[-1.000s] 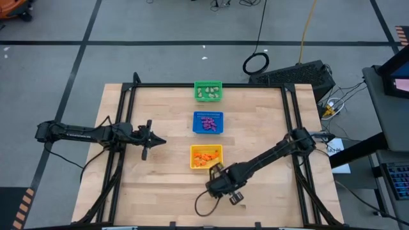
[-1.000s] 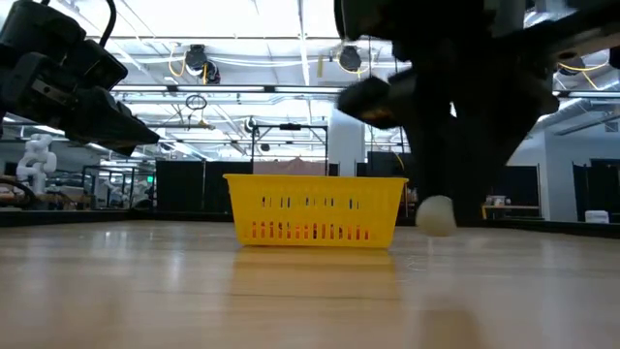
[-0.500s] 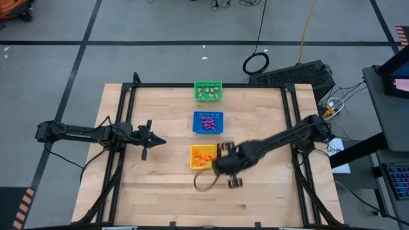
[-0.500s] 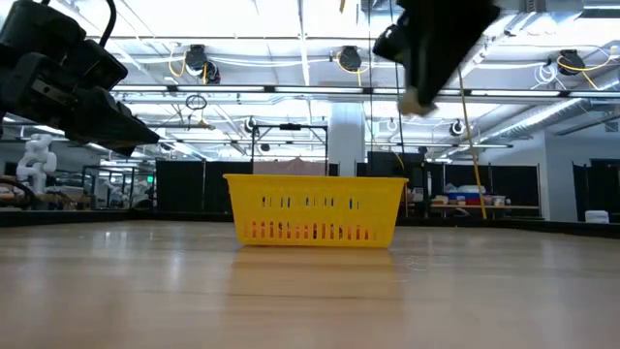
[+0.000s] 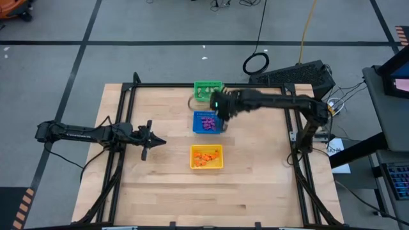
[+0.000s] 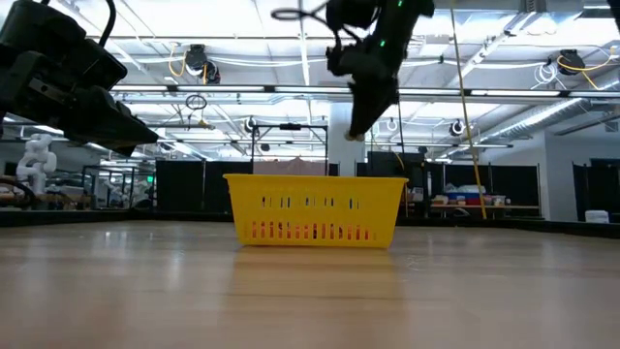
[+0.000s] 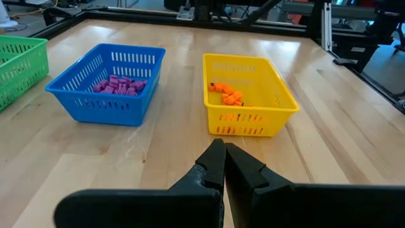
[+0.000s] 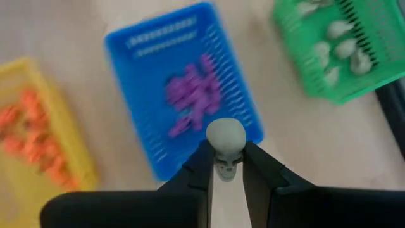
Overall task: Sort Halloween decoration
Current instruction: Put the white skull toy into the green bin
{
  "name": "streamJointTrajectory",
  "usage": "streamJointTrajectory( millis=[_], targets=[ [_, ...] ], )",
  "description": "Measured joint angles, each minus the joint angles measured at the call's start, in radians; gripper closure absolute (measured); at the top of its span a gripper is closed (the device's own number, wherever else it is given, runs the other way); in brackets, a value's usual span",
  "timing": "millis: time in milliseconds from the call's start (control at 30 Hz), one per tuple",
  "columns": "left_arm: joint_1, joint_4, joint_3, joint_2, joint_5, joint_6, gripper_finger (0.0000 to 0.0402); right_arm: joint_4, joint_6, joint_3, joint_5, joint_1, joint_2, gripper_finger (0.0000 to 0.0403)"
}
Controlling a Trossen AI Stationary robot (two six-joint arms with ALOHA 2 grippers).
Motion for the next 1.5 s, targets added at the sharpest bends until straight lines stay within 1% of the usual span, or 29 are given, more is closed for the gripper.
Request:
streamJointTrajectory(
  millis=[100, 200, 333, 500, 600, 700, 800, 933, 1000, 1233, 1367, 1500],
  targets=[
    [0.0, 0.0, 0.0, 0.0, 0.0, -0.001, 0.0391, 0.057, -0.038, 0.006, -0.038, -0.103, 0.023, 0.0367],
    [0.0, 0.0, 0.0, 0.0, 0.0, 0.0, 0.0391, 0.049, -0.092, 0.075, -0.055, -0.188, 0.087, 0.0368],
    [0.0, 0.0, 0.0, 0.0, 0.0, 0.0, 0.0391, 0.01, -0.171, 0.24, -0.056, -0.258, 0.206, 0.0368],
    [0.0, 0.0, 0.0, 0.0, -0.001, 0.001, 0.0391, -0.102, -0.235, 0.492, -0.06, -0.332, 0.383, 0.0369],
    [0.0, 0.0, 0.0, 0.0, -0.001, 0.001, 0.0391, -0.145, -0.271, 0.611, -0.061, -0.367, 0.481, 0.0369],
    [0.0, 0.0, 0.0, 0.0, -0.001, 0.001, 0.0391, -0.148, -0.298, 0.68, -0.125, -0.394, 0.556, 0.0369],
    [0.0, 0.0, 0.0, 0.0, -0.001, 0.001, 0.0391, -0.148, -0.318, 0.713, -0.142, -0.414, 0.616, 0.0369],
    [0.0, 0.0, 0.0, 0.0, -0.002, 0.001, 0.0391, -0.149, -0.327, 0.72, -0.142, -0.431, 0.66, 0.0369],
    [0.0, 0.0, 0.0, 0.0, -0.002, 0.001, 0.0391, -0.149, -0.334, 0.72, -0.164, -0.437, 0.674, 0.0369],
    [0.0, 0.0, 0.0, 0.0, -0.002, 0.001, 0.0391, -0.134, -0.351, 0.72, -0.189, -0.456, 0.686, 0.0367],
    [0.0, 0.0, 0.0, 0.0, -0.002, -0.001, 0.0391, -0.132, -0.359, 0.72, -0.191, -0.455, 0.699, 0.0353],
    [0.0, 0.0, 0.0, 0.0, -0.002, -0.001, 0.0391, -0.134, -0.362, 0.72, -0.213, -0.45, 0.711, 0.0329]
  ],
)
